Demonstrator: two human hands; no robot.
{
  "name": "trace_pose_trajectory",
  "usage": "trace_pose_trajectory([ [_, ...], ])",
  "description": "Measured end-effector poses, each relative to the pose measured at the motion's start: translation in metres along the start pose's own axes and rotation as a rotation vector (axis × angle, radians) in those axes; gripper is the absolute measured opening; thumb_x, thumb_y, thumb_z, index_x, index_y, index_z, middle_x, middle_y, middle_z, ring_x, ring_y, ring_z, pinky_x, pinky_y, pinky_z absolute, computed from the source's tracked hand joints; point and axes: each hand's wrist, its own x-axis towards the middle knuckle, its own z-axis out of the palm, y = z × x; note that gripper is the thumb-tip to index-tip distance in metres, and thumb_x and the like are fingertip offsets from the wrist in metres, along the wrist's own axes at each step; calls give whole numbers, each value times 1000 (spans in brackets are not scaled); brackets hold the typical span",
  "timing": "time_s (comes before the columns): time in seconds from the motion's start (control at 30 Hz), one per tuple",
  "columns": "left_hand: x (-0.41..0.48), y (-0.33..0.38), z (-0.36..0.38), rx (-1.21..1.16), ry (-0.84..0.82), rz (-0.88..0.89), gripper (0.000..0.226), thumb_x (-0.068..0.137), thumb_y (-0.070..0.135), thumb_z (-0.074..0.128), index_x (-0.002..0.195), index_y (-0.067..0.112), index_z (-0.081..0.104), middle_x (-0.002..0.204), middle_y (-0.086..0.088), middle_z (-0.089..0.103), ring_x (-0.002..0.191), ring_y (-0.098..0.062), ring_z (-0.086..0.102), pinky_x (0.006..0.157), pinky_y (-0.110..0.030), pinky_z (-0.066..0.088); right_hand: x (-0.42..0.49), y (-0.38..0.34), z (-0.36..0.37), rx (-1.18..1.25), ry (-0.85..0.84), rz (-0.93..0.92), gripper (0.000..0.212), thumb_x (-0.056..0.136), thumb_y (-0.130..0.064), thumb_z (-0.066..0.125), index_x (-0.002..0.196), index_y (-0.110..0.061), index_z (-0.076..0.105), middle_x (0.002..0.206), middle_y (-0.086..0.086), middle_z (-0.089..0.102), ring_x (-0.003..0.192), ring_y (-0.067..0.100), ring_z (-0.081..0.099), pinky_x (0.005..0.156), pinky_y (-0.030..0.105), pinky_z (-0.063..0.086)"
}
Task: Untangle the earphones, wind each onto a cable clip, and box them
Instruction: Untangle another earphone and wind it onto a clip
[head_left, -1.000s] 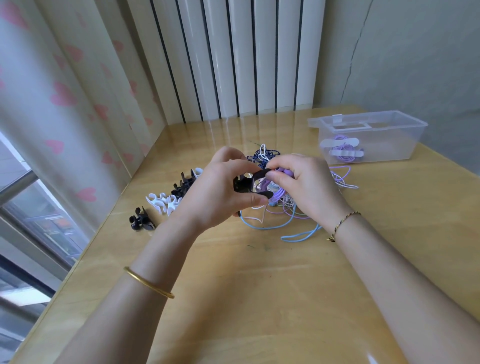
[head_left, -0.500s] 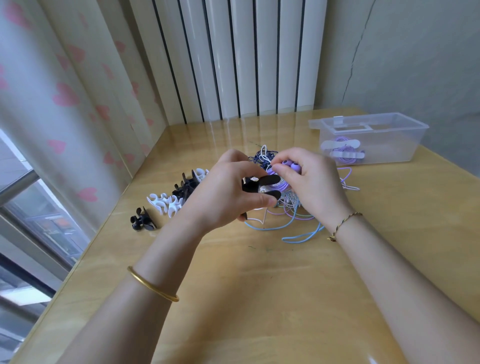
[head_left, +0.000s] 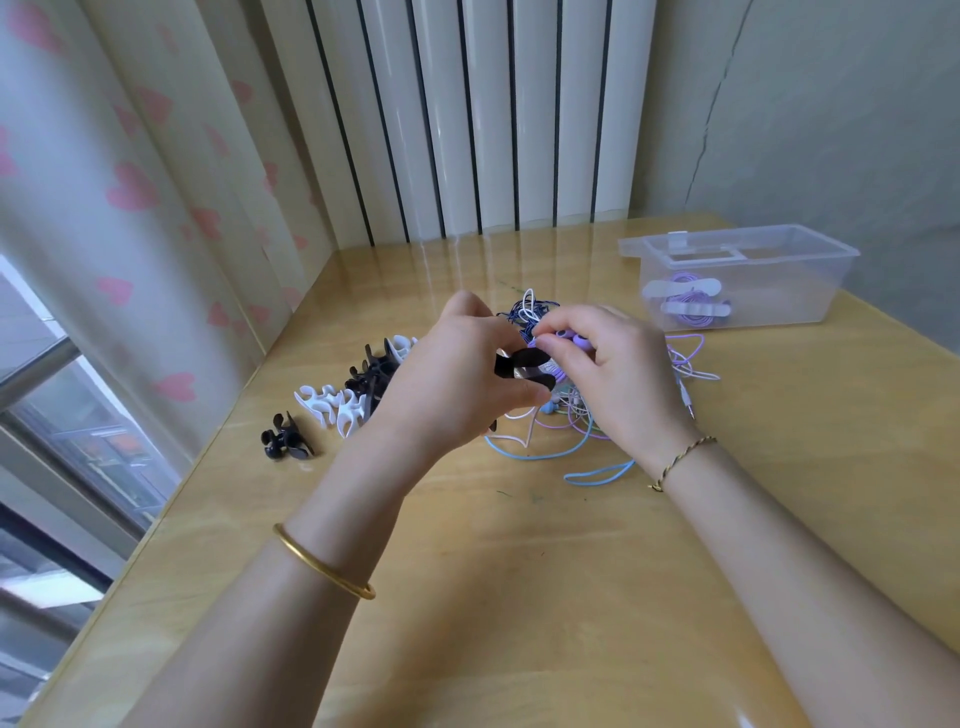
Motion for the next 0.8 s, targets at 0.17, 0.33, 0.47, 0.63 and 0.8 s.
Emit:
trace_pose_trajectory([
  [0.17, -1, 4, 4, 127, 44, -20, 30, 75, 30, 79, 98, 13, 68, 105, 1, 42, 68, -26, 60, 64, -41, 55, -2, -4, 4, 32, 34, 49, 7, 83, -4, 66, 84, -8, 71, 70, -19, 55, 66, 11, 52, 63, 15, 40],
  [0.33, 0, 6, 7, 252, 91, -4, 27, 81, 33, 72, 102, 17, 67, 110, 4, 46, 81, -24, 60, 71, -33, 49, -2, -4, 2, 107, -3, 107, 9, 83, -4, 66, 85, -10, 72, 66, -23, 56, 61, 0, 53, 59, 11, 39],
  [0.47, 1, 5, 8, 269, 82, 24, 22, 87, 28, 66, 106, 16, 68, 117, 4, 49, 89, -22, 60, 76, -33, 48, -4, -4, 1, 158, -25, 141, 10, 84, -4, 66, 86, -11, 72, 60, -28, 57, 57, -2, 53, 57, 9, 37],
  [0.63, 2, 2, 8, 217, 104, 26, 24, 87, 23, 66, 110, 15, 67, 119, 3, 51, 94, -20, 58, 75, -27, 43, -4, -8, 1, 201, -25, 180, 12, 85, -4, 66, 86, -14, 72, 55, -30, 55, 54, -4, 53, 55, 6, 35],
  [0.8, 1, 1, 14, 213, 155, 33, 25, 88, 26, 66, 110, 15, 65, 117, 3, 50, 93, -19, 57, 71, -24, 38, -2, -10, 4, 264, 31, 269, 12, 84, -5, 66, 85, -16, 70, 64, -15, 58, 54, 3, 57, 58, 19, 49],
])
